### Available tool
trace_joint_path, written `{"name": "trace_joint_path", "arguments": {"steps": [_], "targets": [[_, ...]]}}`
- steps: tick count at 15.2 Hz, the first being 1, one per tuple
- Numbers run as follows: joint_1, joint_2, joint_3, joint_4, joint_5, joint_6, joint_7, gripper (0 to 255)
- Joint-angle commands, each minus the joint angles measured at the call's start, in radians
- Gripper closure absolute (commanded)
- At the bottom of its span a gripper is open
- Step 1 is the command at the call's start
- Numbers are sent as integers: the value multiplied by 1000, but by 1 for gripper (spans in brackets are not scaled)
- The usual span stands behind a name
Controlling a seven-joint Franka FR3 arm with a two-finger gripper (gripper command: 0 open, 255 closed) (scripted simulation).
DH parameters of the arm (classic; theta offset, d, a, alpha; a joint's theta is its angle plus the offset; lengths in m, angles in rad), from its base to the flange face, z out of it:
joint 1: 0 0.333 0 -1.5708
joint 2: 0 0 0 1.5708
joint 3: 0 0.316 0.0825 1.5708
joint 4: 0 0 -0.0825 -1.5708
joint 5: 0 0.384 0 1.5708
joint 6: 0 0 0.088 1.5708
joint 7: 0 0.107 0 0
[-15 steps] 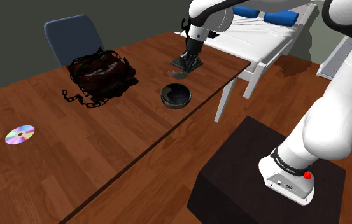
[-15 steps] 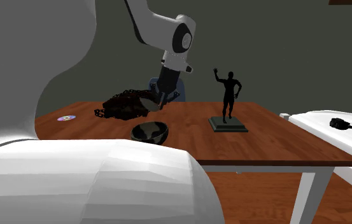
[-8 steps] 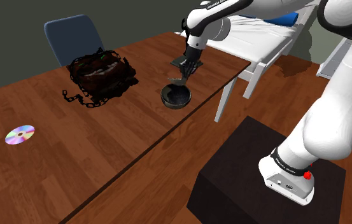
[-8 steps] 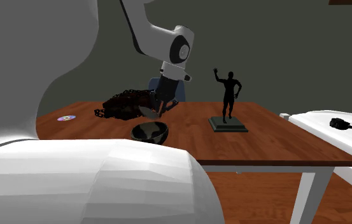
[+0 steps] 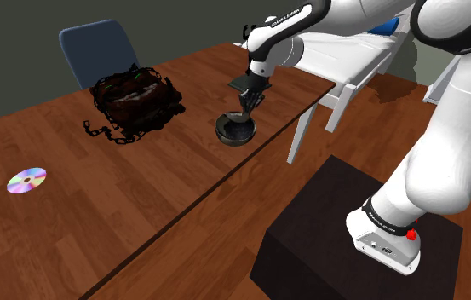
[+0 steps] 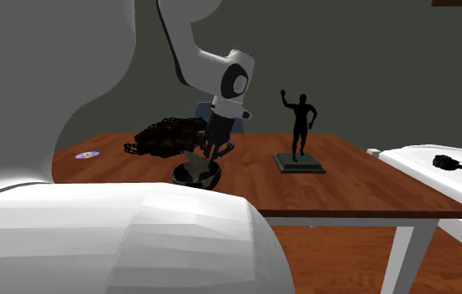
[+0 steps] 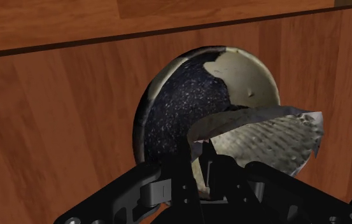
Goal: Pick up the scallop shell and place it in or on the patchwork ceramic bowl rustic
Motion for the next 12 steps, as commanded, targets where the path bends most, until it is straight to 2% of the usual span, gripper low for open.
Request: {"name": "trace_joint_path", "arguments": {"steps": [1,6,7,12], "targets": [[0,2,1,-2,2,5,-1,255],[0,2,1,-2,2,5,-1,255],[0,2,1,-2,2,5,-1,0],[0,2,1,-2,2,5,-1,0]]}}
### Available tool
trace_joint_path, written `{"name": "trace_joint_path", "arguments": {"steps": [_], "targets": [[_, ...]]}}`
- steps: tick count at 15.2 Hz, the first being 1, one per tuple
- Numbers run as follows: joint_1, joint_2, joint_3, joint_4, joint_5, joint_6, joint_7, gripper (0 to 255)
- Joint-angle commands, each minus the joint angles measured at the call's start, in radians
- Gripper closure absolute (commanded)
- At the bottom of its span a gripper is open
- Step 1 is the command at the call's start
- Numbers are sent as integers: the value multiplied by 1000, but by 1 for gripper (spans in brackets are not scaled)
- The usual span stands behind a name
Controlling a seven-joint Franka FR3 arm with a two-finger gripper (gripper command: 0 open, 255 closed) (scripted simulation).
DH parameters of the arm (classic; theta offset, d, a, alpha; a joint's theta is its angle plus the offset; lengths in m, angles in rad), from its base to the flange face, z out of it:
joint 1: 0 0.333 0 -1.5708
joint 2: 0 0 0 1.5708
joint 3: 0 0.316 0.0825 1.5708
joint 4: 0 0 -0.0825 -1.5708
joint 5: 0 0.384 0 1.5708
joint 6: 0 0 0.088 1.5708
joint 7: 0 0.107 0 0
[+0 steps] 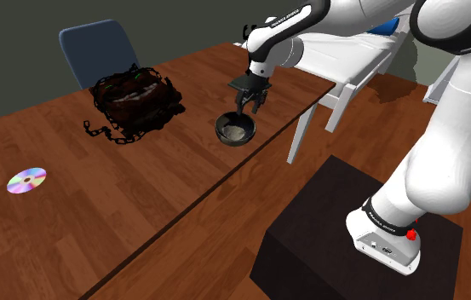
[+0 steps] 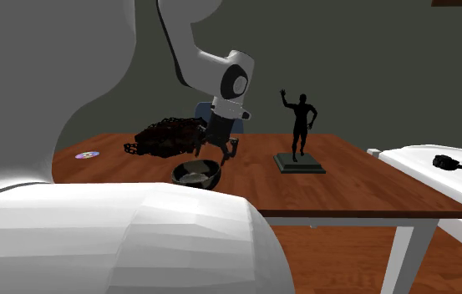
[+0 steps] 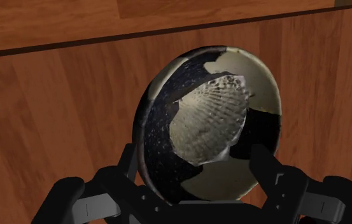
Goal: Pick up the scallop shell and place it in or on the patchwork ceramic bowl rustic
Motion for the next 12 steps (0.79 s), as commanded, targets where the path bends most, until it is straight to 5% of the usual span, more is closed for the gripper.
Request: {"name": "trace_joint_path", "arguments": {"steps": [1,4,12], "targets": [[-4,-17,-6,11,-12,-28,8,0],[-15,-60,-22,48,-44,-107,26,0],[-15,-60,-21,48,-44,-107,26,0]]}}
